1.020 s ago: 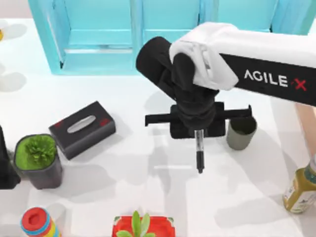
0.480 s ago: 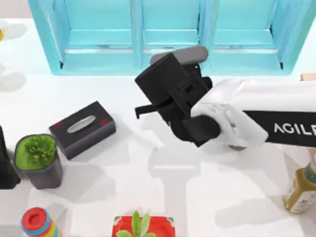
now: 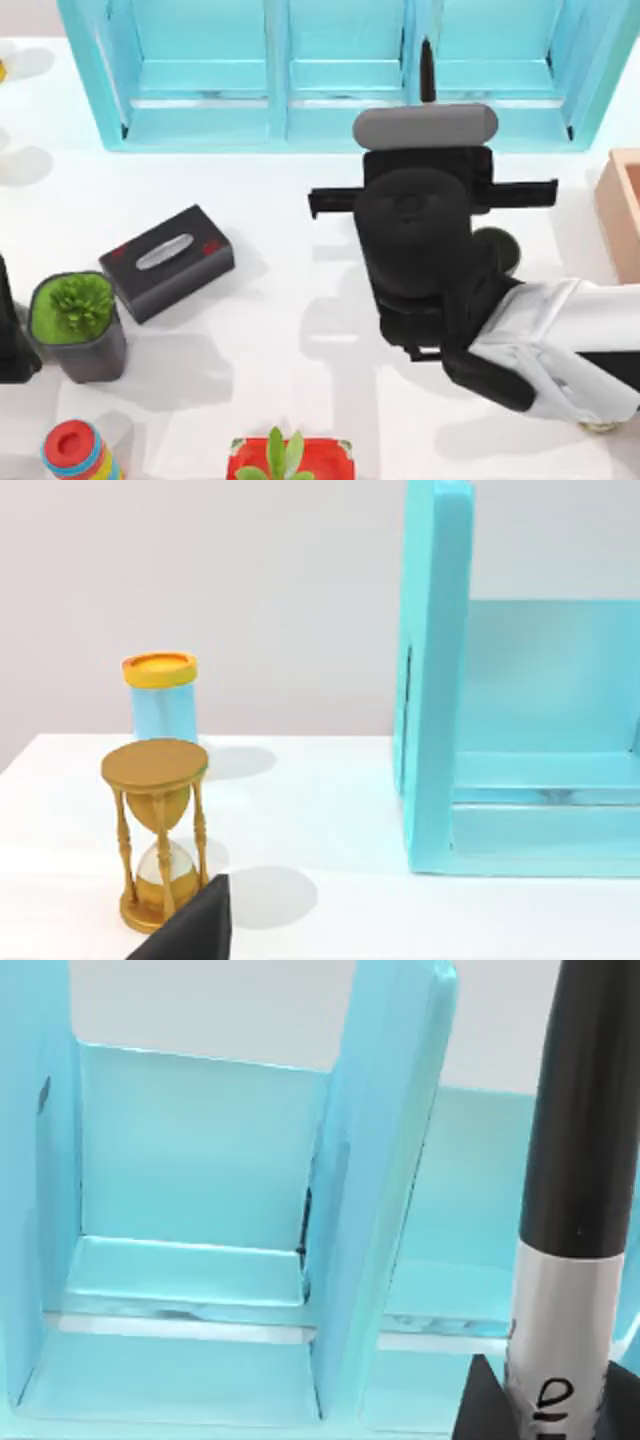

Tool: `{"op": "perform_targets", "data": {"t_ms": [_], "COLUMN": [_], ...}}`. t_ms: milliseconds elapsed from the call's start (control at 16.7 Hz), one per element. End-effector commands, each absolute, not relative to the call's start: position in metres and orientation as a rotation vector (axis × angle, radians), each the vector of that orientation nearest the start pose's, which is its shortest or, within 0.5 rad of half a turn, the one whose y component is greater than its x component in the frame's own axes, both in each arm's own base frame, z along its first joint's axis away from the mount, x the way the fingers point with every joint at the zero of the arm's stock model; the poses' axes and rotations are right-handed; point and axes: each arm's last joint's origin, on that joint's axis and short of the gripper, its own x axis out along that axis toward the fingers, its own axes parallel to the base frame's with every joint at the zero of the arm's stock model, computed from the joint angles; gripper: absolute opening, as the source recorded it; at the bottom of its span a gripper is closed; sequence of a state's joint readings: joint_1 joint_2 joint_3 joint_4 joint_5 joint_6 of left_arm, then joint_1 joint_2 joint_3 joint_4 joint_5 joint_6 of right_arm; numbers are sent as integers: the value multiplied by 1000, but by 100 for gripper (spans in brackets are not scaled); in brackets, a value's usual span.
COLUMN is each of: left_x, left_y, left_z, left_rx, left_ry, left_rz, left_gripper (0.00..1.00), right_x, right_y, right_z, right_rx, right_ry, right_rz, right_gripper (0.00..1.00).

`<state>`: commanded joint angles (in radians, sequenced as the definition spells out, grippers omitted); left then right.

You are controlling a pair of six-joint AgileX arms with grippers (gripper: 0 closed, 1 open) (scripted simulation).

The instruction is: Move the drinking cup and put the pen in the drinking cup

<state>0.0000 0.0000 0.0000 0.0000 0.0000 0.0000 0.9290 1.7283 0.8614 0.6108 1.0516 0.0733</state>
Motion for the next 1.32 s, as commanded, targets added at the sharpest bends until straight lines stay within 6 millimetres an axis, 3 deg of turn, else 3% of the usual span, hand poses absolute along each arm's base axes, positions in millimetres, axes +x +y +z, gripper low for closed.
{"op": "perform_targets", "data": {"t_ms": [540, 960, 1320], "left_x": [106, 106, 106], "left_y": [-1, -1, -1], "left_z": [160, 160, 160], "left_rx": [0, 0, 0], "left_ry": [0, 0, 0], "left_rz": [0, 0, 0], "left_gripper": [100, 100, 100], "right_x": [186, 187, 203], "right_y": [230, 228, 223], "right_z": [203, 202, 196], "right_rx": [-22, -19, -16], "right_ry": [-59, -62, -65], "right_rz": [-294, -304, -304], "right_gripper": [0, 0, 0]}}
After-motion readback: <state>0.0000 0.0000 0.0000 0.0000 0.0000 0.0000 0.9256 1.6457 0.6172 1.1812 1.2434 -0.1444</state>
